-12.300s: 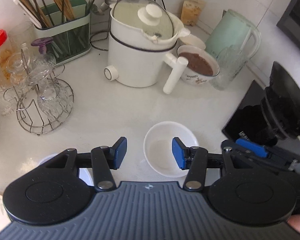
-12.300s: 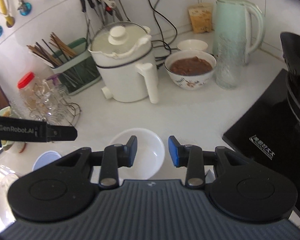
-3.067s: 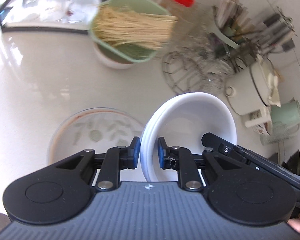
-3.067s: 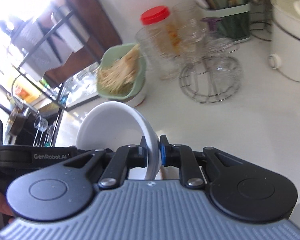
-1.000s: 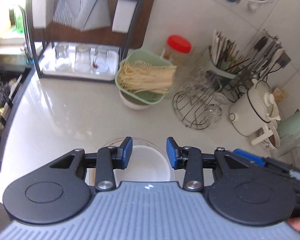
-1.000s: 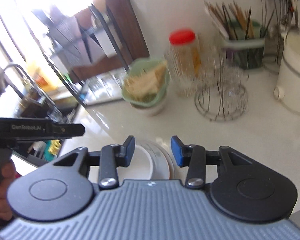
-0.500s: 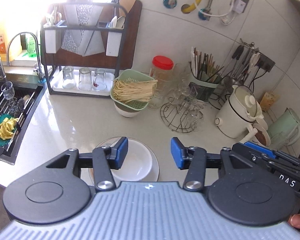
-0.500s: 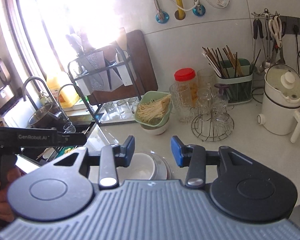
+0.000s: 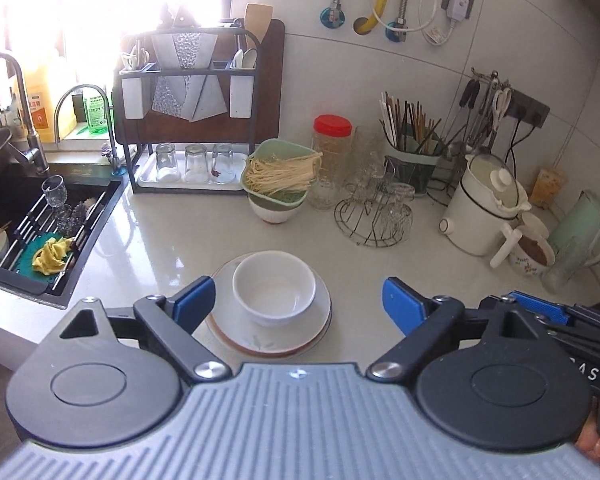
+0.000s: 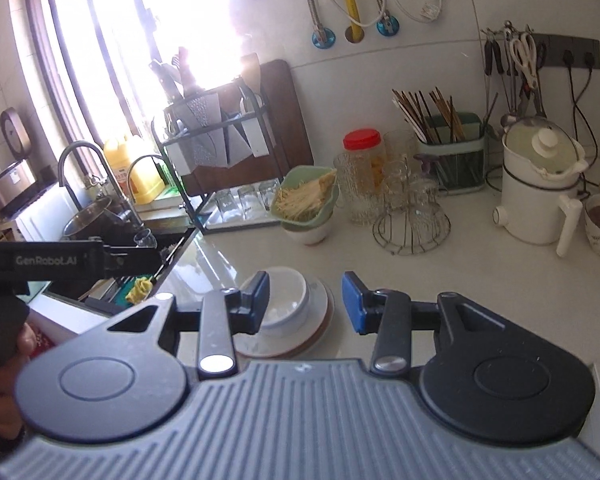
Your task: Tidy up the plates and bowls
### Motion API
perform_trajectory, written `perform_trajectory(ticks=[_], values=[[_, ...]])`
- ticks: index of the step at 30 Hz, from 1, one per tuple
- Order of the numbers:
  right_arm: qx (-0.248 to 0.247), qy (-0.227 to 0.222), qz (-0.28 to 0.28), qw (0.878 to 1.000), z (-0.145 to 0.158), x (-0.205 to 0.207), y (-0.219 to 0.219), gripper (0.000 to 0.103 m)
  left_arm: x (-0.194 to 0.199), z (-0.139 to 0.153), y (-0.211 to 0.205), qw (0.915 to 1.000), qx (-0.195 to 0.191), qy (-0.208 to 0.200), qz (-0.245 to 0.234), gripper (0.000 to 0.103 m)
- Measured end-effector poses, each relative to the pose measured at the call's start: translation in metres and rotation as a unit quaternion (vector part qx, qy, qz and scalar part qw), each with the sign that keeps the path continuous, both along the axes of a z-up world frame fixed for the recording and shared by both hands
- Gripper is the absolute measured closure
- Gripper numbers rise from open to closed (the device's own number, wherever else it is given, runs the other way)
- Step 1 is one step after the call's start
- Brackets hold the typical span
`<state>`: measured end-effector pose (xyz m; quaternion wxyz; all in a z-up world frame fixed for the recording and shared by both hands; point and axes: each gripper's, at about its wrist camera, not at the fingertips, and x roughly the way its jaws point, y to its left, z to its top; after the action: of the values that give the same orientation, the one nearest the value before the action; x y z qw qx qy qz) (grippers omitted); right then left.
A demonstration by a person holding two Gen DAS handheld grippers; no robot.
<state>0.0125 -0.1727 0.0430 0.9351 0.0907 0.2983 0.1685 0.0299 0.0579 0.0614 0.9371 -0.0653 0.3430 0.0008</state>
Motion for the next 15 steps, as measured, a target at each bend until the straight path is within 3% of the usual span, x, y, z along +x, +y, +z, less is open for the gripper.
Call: perform_trajectory(ticks=[7,9,11,15], values=[[0.005,-0.002,-0.005,1.000,-0.004,-0.029,-0.005,0.059,-0.031,-0.007,-0.005,1.0000,-0.005,-0.004,0.002,0.004],[-0.001,-0.008,-0.006,1.000,-0.005,-0.035,-0.004,0.046,-0.039,-0.008,-0.004,1.0000,-0.004,-0.004,0.007,0.003],[-0.006,-0.015,-0.009,1.000,-0.006,-0.040,-0.004,0.023,-0.047,-0.011,-0.002,0.9999,-0.004,-0.003,0.014,0.002],[-0.005,-0.007,-0.023,1.000,-0.013,-0.048,-0.006,0.019,-0.060,-0.017,0.002,0.9997,-0.001,0.001,0.022,0.002]])
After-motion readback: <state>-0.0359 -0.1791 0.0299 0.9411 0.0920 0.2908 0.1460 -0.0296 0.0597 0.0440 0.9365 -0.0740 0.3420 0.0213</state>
